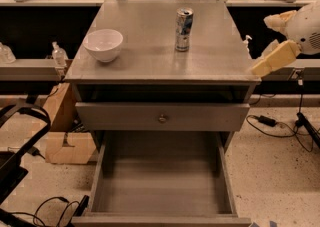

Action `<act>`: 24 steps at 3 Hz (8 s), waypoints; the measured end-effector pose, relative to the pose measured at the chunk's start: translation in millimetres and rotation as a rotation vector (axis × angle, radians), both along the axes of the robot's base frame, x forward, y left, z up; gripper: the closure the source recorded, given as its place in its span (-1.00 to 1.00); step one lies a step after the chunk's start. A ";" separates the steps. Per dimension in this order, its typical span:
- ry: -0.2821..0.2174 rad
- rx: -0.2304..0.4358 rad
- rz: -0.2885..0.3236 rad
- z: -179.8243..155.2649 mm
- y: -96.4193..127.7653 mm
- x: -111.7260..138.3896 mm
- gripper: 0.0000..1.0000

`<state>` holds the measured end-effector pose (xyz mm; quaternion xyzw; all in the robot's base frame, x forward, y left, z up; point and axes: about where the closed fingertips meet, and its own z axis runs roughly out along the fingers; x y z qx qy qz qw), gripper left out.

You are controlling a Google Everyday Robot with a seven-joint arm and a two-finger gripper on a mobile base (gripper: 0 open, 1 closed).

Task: Place redbull can into middle drawer

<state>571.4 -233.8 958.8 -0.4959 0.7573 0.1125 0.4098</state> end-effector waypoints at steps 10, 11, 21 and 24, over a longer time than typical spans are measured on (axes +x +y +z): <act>-0.097 0.625 0.105 -51.1 157.9 244.4 -0.65; -0.078 0.636 0.125 -50.9 177.3 246.3 -0.03; -0.077 0.590 0.229 -163.5 179.4 2.4 1.00; -0.074 0.645 0.361 -379.1 266.7 -25.9 1.00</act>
Offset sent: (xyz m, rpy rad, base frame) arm 0.0258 -0.0077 0.0017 0.1220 -0.0794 -0.0209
